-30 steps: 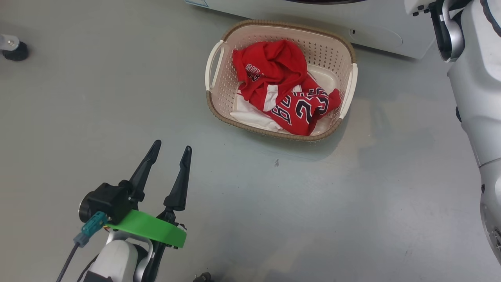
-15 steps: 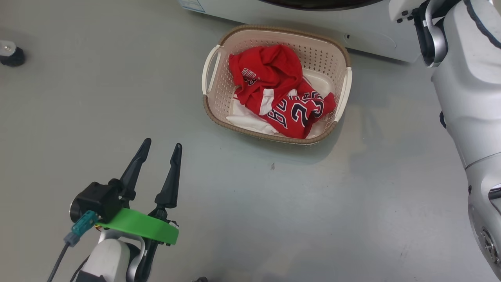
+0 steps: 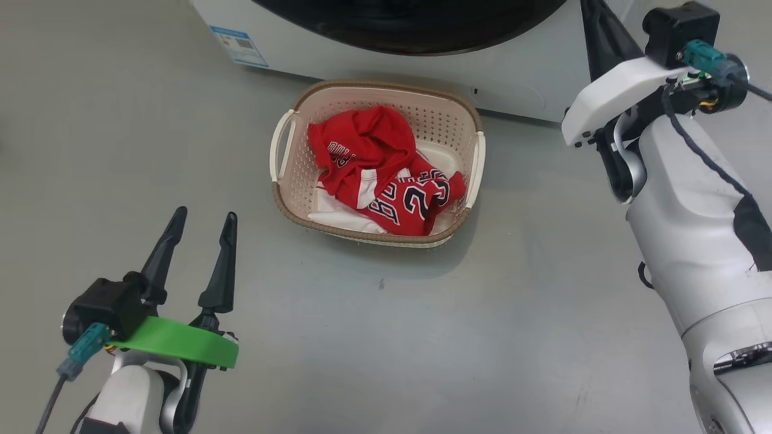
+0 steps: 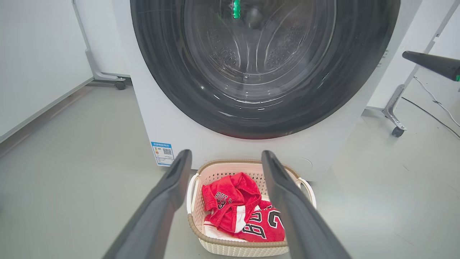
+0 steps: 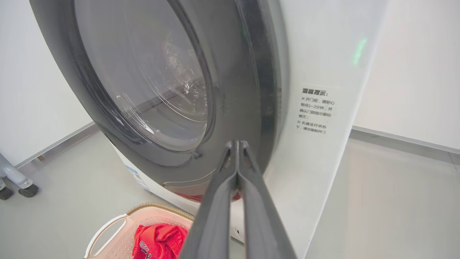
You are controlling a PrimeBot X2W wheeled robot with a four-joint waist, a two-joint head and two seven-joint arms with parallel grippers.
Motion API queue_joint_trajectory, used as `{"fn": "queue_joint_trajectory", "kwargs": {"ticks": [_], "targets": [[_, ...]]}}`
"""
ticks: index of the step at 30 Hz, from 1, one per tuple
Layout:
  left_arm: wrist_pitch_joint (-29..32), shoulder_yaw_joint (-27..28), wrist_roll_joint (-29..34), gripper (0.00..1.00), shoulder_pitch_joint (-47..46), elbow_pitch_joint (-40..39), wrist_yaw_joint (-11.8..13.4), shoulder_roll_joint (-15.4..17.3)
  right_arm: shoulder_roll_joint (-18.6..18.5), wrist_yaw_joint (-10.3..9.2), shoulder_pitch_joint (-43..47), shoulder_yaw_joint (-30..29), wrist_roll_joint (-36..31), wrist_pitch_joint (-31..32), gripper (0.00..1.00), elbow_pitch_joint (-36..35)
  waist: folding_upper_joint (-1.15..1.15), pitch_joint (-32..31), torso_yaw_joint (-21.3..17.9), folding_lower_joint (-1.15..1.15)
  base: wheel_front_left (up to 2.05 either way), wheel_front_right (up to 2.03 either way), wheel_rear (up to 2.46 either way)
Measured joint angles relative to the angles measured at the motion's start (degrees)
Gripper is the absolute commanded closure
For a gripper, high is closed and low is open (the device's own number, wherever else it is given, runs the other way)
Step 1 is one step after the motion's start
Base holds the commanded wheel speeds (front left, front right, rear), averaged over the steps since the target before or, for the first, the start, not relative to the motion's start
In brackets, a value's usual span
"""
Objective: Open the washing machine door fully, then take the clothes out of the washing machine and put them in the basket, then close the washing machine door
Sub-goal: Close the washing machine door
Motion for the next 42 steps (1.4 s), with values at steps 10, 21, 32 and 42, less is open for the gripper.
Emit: {"fn": "queue_joint_trajectory", "kwargs": {"ticks": [10, 21, 32, 42], "targets": [[0.0, 3.4, 1.3, 0.00, 2.1, -0.1, 0.0, 1.6, 1.2, 0.51, 11.4, -2.7, 2.5, 0.0, 0.00, -9.2, 0.00, -4.1, -7.0, 0.00, 0.00, 0.00, 0.00], [0.0, 7.5, 1.8, 0.00, 4.8, 0.2, 0.0, 1.9, 2.1, -0.69, 25.6, -6.1, 3.8, 0.0, 0.00, -17.5, 0.00, -8.3, -14.3, 0.00, 0.00, 0.00, 0.00], [0.0, 9.5, 2.0, 0.00, 6.6, 1.6, 0.0, 1.2, 2.3, -2.19, 36.7, -9.6, 3.0, 0.0, 0.00, -24.5, 0.00, -12.8, -18.3, 0.00, 0.00, 0.00, 0.00], [0.0, 11.4, 4.7, 0.00, 9.0, 2.1, 0.0, 0.8, 2.5, -3.07, 44.3, -11.1, 0.0, 0.0, 0.00, -29.6, 0.00, -16.7, -19.4, 0.00, 0.00, 0.00, 0.00]]}}
